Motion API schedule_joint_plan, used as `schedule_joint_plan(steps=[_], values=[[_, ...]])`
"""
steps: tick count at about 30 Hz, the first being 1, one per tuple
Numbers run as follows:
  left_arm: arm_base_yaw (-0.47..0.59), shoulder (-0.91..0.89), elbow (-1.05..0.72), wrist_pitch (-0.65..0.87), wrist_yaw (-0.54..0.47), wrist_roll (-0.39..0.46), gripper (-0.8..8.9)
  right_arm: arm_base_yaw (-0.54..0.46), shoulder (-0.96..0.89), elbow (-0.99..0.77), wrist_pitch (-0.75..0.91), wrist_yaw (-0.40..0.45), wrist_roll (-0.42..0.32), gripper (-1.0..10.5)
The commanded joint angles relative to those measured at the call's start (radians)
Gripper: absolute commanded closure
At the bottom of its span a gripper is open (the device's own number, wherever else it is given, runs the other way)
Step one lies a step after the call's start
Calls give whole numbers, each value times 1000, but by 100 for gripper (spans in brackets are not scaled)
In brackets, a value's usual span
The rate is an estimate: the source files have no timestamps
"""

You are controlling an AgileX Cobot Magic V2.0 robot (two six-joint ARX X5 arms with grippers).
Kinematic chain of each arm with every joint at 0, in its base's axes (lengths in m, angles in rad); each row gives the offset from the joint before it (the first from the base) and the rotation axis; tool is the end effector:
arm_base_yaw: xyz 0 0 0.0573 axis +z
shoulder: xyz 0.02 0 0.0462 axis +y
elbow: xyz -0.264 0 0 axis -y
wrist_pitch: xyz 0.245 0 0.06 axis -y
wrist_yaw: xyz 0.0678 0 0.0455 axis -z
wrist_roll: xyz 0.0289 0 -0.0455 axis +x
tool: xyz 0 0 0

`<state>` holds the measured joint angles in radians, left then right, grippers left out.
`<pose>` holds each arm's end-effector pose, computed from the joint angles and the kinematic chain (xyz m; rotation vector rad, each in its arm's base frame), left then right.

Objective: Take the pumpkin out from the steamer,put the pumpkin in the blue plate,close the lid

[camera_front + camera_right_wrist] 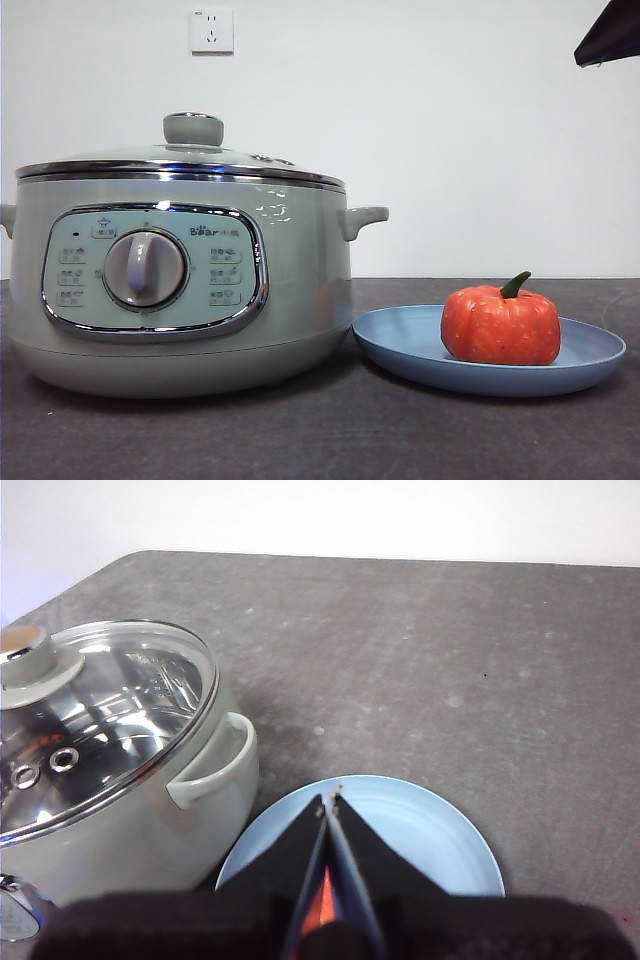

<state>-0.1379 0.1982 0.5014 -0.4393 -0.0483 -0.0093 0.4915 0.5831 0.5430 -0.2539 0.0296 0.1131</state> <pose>0.0724 -0.0086 0.2728 0.0034 0.1360 -0.0888 0.1233 0.0650 0.2710 0.0339 0.3120 0.4415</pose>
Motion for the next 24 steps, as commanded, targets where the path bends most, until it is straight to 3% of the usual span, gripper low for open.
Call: schedule_joint_plan(steps=[1, 11, 24], values=[[79, -50, -94, 32, 13, -1, 816, 0, -1, -4, 6, 3, 9, 946], [217, -179, -366, 148, 58, -97, 816, 0, -1, -4, 6, 3, 9, 946], [232, -197, -475, 198, 82, -96, 816, 0, -1, -4, 5, 3, 9, 946]])
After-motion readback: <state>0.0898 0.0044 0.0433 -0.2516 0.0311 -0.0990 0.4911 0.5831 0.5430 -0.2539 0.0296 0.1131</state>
